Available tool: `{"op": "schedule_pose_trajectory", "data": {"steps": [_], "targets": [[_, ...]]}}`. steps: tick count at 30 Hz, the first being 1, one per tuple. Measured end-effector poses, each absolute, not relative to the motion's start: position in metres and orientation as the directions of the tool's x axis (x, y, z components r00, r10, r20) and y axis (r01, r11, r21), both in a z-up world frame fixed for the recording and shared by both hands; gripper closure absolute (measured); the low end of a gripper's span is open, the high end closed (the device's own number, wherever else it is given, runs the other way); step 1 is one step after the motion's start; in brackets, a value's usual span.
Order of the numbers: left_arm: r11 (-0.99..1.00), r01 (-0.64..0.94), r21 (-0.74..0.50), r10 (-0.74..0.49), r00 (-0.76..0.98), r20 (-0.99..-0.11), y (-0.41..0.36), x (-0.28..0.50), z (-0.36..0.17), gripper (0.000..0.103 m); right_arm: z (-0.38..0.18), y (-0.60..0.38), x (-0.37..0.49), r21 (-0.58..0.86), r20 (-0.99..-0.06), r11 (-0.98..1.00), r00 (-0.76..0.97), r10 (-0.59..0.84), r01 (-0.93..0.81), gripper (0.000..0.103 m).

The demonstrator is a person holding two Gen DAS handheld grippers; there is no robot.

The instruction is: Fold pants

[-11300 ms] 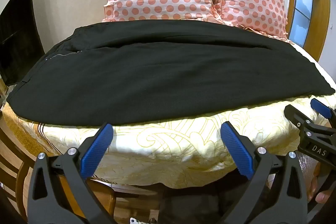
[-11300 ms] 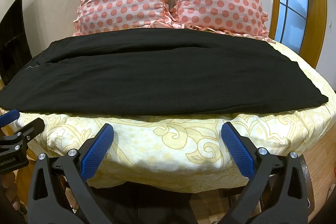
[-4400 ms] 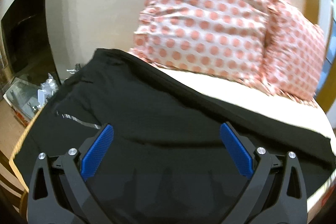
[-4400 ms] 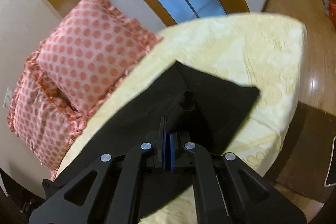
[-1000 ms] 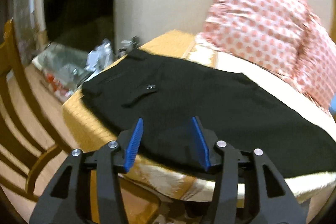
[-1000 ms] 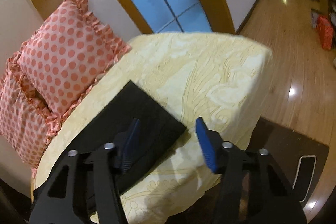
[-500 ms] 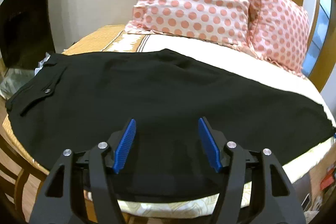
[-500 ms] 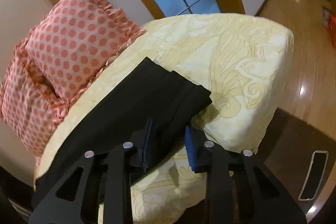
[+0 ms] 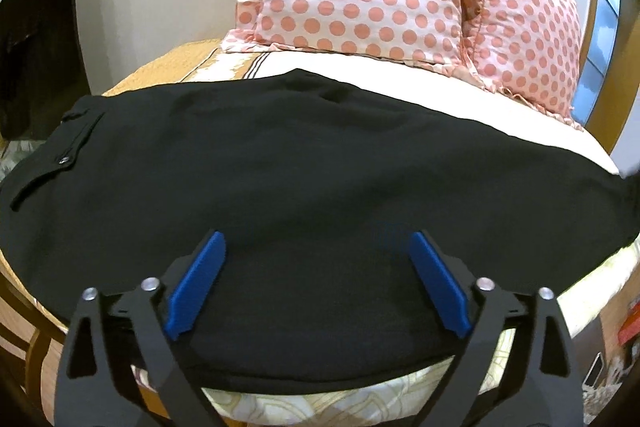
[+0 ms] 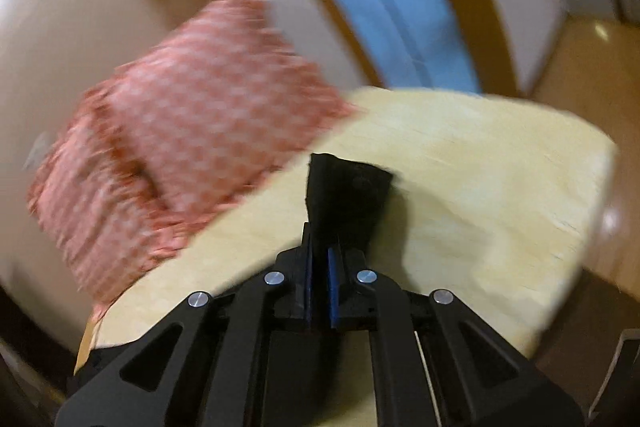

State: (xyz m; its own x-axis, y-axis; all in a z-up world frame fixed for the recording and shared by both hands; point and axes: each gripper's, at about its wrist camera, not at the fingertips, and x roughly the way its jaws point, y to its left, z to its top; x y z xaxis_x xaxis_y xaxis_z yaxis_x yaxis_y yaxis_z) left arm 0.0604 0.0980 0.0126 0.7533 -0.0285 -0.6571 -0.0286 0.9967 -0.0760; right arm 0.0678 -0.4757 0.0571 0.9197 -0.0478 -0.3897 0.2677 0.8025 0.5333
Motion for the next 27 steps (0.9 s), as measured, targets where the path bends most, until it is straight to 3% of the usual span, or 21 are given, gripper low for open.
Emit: {"op": "schedule_pose_trajectory", "data": {"steps": [3,7,9,11,16,22,27], "targets": [[0.996,-0.028,-0.081,-0.031,0.759,-0.65,0.097,0.061,0.012,0.004,0.085,-0.426,0.092,0.509,-0.336,0.855,0.937,0.093,0.098,0.097],[0.994,-0.034,-0.106,-0.042,0.767,-0.641,0.098,0.062,0.013,0.002,0.111,-0.31,0.129,0.471,-0.284,0.846,0.865,0.414,-0.251,0.097],[0.992,-0.04,-0.12,-0.046,0.771,-0.636,0.099,0.062,0.014,0.002,0.109,-0.259,0.136,0.463,-0.289,0.8,0.788,0.544,-0.382,0.097],[0.99,-0.044,-0.134,-0.051,0.773,-0.632,0.1,0.061,0.014,0.002,0.09,-0.192,0.142,0.455,-0.353,0.722,0.639,0.684,-0.522,0.097],[0.98,-0.039,-0.194,-0.094,0.769,-0.632,0.107,0.055,0.02,0.002,0.011,-0.105,0.14,0.426,-0.595,0.698,0.403,0.695,-0.576,0.097],[0.955,-0.08,-0.285,-0.11,0.796,-0.595,0.135,0.044,0.033,0.002,0.027,-0.114,0.136,0.426,-0.524,0.714,0.491,0.696,-0.556,0.097],[0.941,-0.147,-0.304,-0.055,0.821,-0.568,0.157,0.034,0.042,0.002,0.024,-0.086,0.118,0.352,-0.568,0.699,0.452,0.688,-0.622,0.097]]}}
